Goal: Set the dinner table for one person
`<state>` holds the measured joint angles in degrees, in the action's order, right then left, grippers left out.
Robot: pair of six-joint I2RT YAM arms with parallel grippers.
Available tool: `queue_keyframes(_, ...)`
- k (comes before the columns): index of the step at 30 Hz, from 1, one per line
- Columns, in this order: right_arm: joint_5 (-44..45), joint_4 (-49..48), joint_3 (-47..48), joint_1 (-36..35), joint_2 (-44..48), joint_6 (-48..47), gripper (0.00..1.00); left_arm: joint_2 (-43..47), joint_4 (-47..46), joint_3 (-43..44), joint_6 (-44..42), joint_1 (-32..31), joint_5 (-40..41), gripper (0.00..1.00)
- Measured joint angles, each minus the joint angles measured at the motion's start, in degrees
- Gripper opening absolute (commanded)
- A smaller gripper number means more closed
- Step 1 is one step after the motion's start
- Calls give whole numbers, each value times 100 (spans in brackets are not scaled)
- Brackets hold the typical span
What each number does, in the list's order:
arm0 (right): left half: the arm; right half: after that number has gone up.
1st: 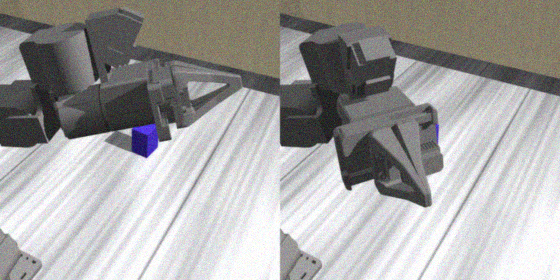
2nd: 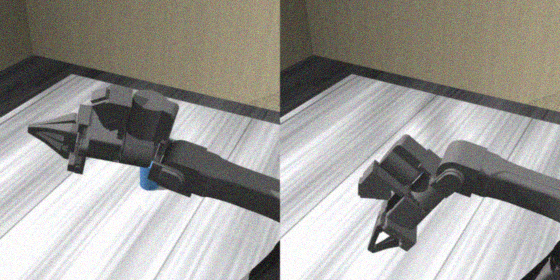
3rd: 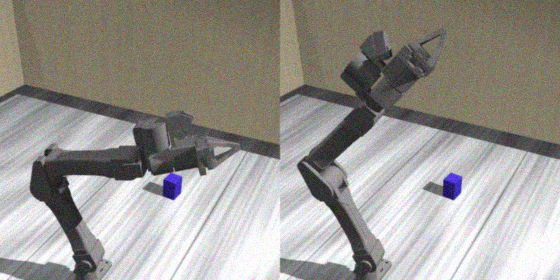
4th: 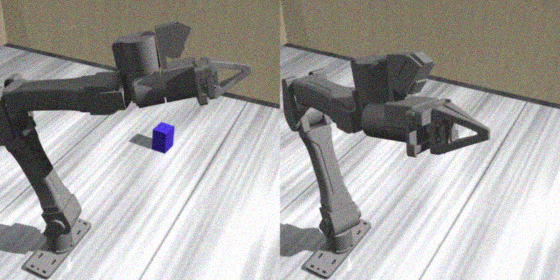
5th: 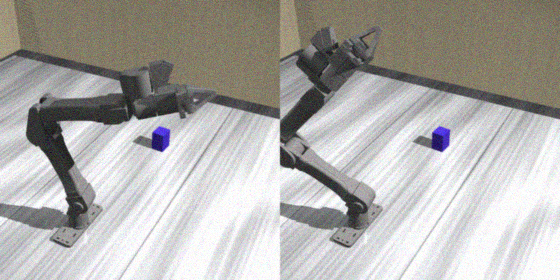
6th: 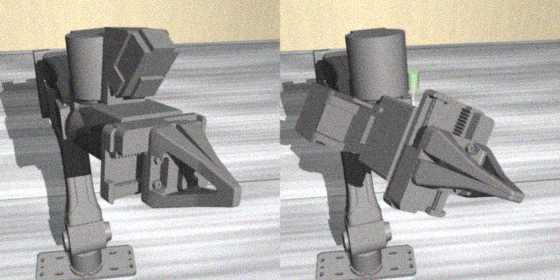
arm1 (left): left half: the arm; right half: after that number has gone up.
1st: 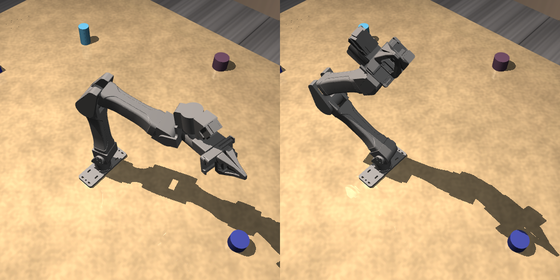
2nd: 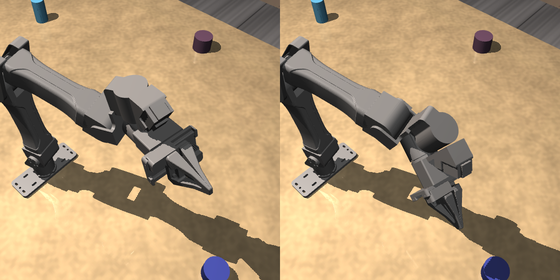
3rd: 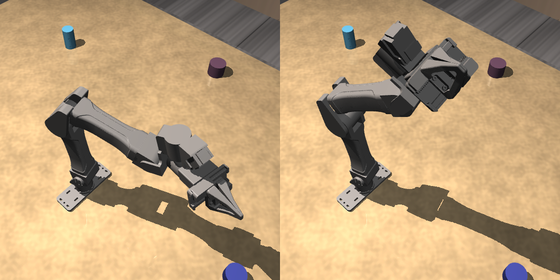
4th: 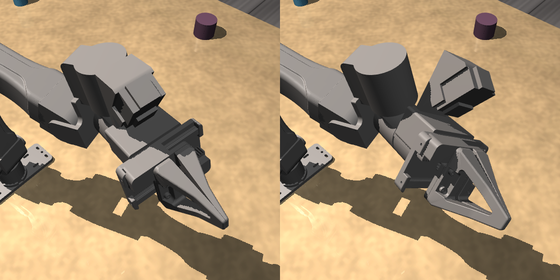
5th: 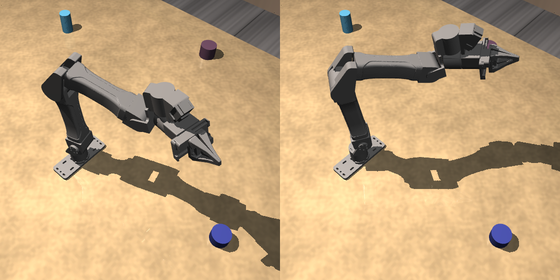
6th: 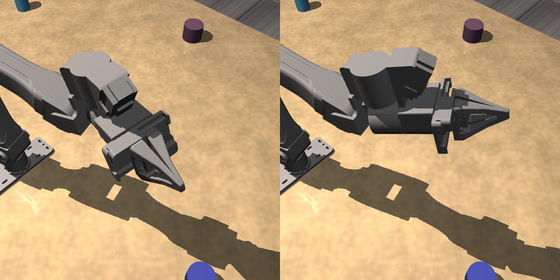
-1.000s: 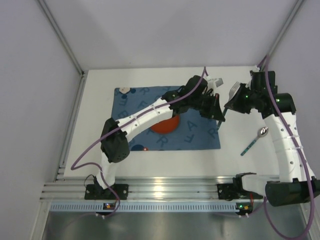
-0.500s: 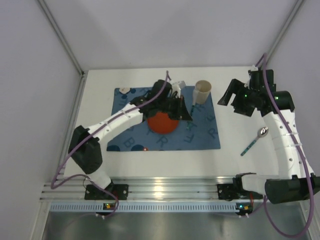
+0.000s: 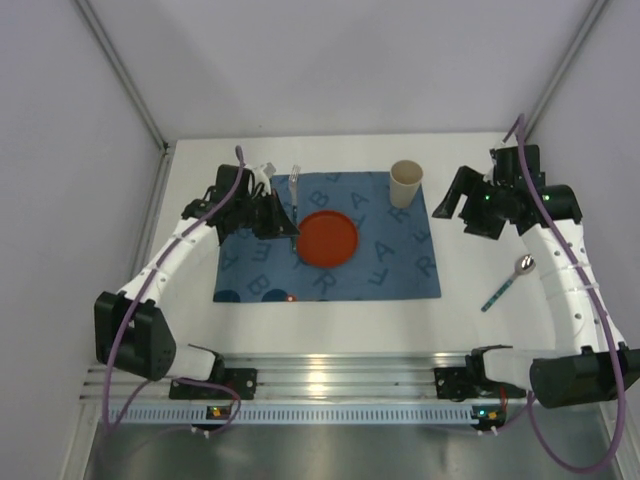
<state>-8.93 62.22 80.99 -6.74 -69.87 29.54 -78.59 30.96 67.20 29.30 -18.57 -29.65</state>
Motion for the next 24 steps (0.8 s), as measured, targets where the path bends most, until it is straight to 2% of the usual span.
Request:
queue_keyframes(4, -44, -2, -2, 0, 4, -22, 82, -348, 369, -229, -260, 404, -13, 0)
queue_keyframes(13, -153, -2, -437, -33, 168, -59, 81, -767, 372, -466, -540, 1259, -365, 0)
queue_keyframes(24, -170, -26, -557, -72, 269, -76, 81, -1462, 715, -501, -1220, 1296, 42, 0)
